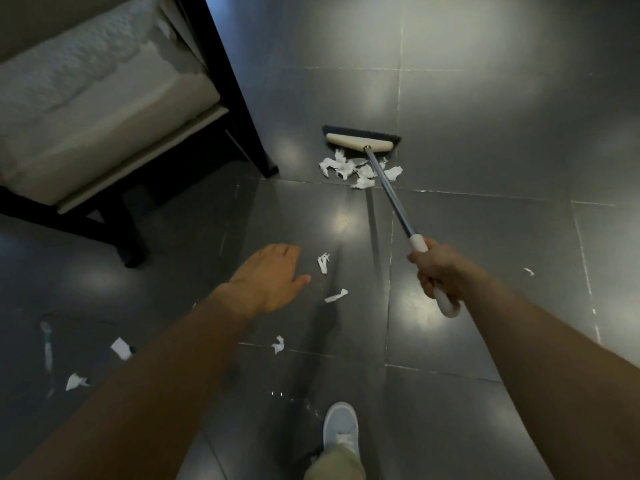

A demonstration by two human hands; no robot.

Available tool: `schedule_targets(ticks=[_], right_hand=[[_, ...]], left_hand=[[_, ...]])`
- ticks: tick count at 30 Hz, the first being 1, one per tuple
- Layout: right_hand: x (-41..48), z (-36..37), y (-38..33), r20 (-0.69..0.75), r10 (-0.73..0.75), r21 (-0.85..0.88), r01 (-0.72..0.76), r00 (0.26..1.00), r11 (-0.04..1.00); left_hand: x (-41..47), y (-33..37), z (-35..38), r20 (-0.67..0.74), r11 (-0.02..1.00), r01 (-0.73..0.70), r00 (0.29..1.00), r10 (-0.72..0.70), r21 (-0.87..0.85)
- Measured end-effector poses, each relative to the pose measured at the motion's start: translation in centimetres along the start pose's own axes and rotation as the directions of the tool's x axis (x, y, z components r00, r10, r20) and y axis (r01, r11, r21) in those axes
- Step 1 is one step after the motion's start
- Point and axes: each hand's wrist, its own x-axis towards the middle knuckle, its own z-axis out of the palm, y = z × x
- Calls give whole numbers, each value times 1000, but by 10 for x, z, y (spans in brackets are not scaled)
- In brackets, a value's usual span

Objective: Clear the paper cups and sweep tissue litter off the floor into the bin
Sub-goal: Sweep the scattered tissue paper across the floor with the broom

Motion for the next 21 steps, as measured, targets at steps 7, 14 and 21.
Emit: schedule_targets(ticks=[7,14,21], right_hand=[[-60,12,61,23,10,-76,-8,1000,997],[-154,25,162,79,18,-84,-12,997,996],[-246,38,211,133,107,-20,-106,985,994]], left_hand=[[-49,33,10,-35,998,-66,997,66,14],[-137,59,54,-42,996,-93,995,94,16],[-202,75,85,15,997,-73,997,72,20]])
